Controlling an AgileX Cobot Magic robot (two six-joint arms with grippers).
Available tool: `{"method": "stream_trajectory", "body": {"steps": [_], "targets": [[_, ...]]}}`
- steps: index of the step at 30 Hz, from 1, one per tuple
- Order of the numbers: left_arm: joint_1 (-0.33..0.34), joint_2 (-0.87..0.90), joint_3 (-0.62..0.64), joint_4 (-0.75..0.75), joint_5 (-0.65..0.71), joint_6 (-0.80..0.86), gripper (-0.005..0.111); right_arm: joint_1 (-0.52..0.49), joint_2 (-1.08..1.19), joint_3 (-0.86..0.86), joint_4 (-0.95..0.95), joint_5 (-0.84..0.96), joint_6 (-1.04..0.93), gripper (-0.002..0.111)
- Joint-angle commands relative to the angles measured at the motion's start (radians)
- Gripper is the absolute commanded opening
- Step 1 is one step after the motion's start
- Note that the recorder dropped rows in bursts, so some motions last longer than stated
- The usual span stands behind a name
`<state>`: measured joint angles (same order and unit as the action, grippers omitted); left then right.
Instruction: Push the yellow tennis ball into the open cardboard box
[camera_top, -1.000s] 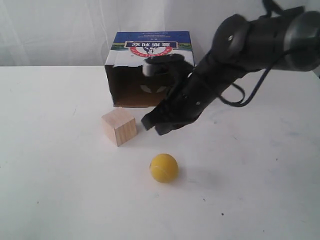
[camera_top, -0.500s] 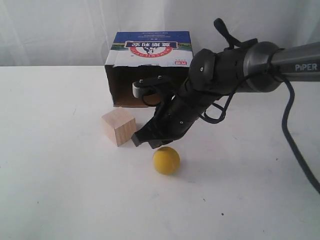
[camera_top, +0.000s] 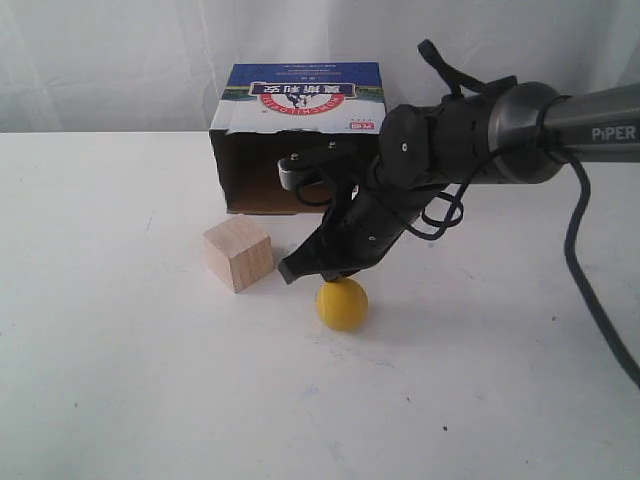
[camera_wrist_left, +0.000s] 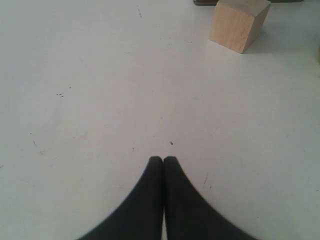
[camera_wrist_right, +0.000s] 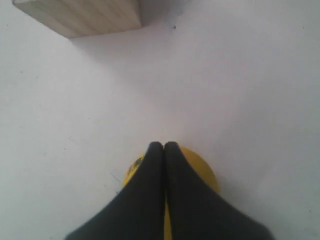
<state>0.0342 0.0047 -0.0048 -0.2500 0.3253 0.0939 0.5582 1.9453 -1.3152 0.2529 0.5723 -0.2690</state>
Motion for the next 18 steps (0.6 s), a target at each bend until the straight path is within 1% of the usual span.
{"method": "stream_trajectory", "body": {"steps": [1, 5, 7, 9, 13, 15, 18], "targets": [[-0.006, -0.005, 0.005, -0.021, 0.005, -0.015, 0.000, -0.001, -0.020, -0.021, -0.019, -0.040, 0.008, 0.000], [-0.006, -0.005, 0.005, -0.017, 0.005, -0.019, 0.000, -0.001, -0.102, -0.060, -0.046, -0.013, 0.014, 0.000], [-0.006, -0.005, 0.005, -0.017, 0.005, -0.019, 0.000, -0.001, -0.115, -0.057, -0.046, 0.142, 0.041, 0.000], [-0.006, -0.005, 0.005, -0.017, 0.005, -0.019, 0.000, -0.001, -0.115, -0.040, -0.046, 0.181, 0.040, 0.000], [-0.006, -0.005, 0.005, -0.017, 0.005, -0.019, 0.000, -0.001, -0.106, 0.014, -0.081, 0.073, 0.047, 0.000], [-0.006, -0.005, 0.005, -0.015, 0.005, -0.019, 0.000, -0.001, -0.086, 0.021, -0.094, 0.072, 0.073, 0.000], [-0.006, -0.005, 0.005, -0.013, 0.005, -0.019, 0.000, -0.001, -0.032, 0.025, -0.170, 0.055, 0.124, 0.000]]}}
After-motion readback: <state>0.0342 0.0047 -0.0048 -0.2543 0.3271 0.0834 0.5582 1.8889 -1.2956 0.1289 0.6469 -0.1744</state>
